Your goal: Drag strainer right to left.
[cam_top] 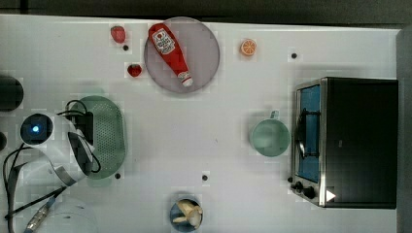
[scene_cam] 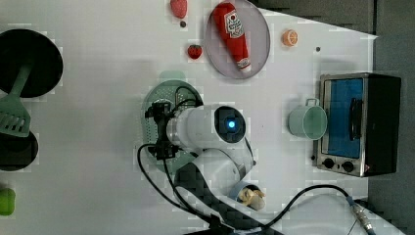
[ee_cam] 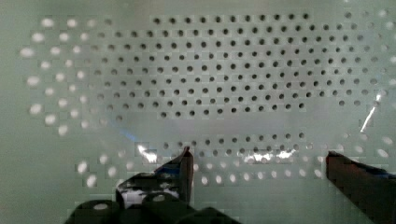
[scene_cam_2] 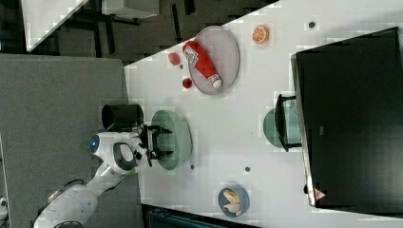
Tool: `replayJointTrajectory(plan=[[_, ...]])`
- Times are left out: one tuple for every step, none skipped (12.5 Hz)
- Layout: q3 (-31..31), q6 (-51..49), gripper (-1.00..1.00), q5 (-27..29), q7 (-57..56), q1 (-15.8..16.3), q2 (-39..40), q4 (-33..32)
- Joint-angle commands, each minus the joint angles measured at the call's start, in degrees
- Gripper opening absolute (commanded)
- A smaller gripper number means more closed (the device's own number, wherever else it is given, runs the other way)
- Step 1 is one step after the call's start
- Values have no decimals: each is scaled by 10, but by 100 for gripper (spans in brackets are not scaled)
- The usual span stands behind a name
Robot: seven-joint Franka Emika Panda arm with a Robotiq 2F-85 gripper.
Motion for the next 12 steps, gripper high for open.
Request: replayJointTrajectory(plan=[[3, 8, 100, 14, 34, 5, 7, 22], [3, 13, 100, 14, 52, 8, 10, 29], [3, 13, 100, 14, 69, 11, 14, 37], [2, 16, 100, 13, 77, 15, 18, 44], [1, 15, 100, 13, 77, 16, 18, 45], [1, 16, 100, 9, 65, 16, 14, 45], [0, 7, 100, 6, 40, 16, 5, 44], [-4, -9, 100, 3, 3, 16, -10, 41], [-11, -32, 100, -4, -44, 16, -32, 37], [-23, -60, 100, -6, -90, 16, -58, 32], [-38, -92, 100, -6, -143, 15, -87, 28], [-58, -124, 100, -7, -194, 15, -118, 24]])
